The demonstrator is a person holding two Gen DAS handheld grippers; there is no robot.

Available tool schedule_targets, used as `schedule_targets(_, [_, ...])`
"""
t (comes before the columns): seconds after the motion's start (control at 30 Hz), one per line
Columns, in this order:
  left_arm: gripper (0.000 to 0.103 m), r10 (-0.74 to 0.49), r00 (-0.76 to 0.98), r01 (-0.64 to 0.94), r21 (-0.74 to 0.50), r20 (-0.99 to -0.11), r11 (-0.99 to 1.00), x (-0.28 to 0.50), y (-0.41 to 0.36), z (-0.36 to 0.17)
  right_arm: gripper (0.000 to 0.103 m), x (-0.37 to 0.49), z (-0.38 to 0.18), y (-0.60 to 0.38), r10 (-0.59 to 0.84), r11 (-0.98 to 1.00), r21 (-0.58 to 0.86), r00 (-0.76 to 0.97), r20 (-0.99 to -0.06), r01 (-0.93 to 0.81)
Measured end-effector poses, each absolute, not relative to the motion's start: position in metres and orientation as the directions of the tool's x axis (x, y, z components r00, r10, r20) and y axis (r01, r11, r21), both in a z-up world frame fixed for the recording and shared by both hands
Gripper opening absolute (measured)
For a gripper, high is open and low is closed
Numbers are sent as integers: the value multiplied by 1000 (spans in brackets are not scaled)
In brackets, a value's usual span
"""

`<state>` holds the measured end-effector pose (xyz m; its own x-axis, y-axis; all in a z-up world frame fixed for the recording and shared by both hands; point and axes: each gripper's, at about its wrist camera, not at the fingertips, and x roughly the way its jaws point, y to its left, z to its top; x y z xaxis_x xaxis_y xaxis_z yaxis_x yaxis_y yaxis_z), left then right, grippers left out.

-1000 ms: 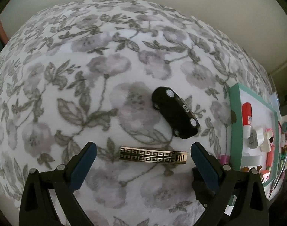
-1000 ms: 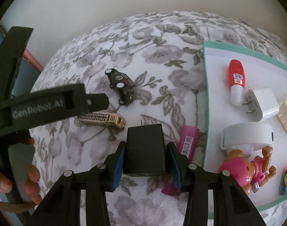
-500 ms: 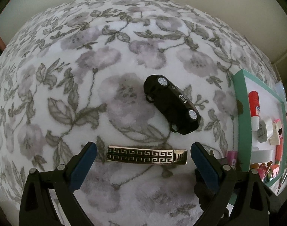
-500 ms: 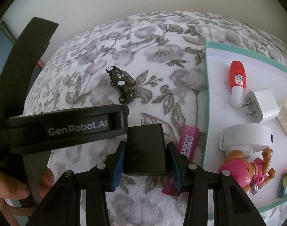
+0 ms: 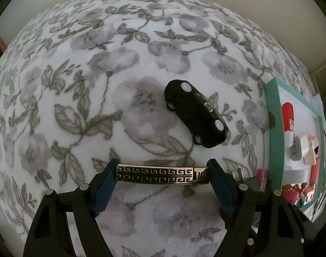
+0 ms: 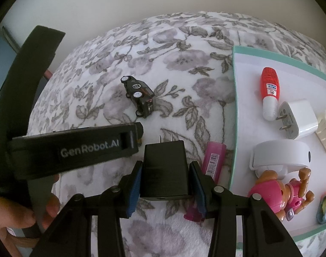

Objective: Organize rigid objects
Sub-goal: 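Carry the gold bar with the left tool while the right tool carries the charger over the tray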

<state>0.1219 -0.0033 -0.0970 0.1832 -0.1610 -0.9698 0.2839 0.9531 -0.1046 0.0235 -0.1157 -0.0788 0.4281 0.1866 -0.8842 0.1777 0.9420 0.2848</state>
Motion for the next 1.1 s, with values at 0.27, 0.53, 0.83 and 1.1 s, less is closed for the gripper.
schedule_targets(0.27, [83,-168,222,285,-101,-961,953,123,3,-82,46,21,-78,-119,206,932,310,430,-879,186])
schedule_targets(0.53, [83,-169,295,285,-82,-940,955,120,5,-47,46,18,-72,-124,229,922,339,443,-867,188])
schedule_targets(0.83, [83,-188,393,269,-83,-900,960,116,7,-7,46,10,-42,-137,243,908,378,507,-827,180])
schedule_targets(1.1, [83,-238,448,311,-99,-862,945,98,-10,26,46,-3,-6,-172,175,900,363,561,-809,243])
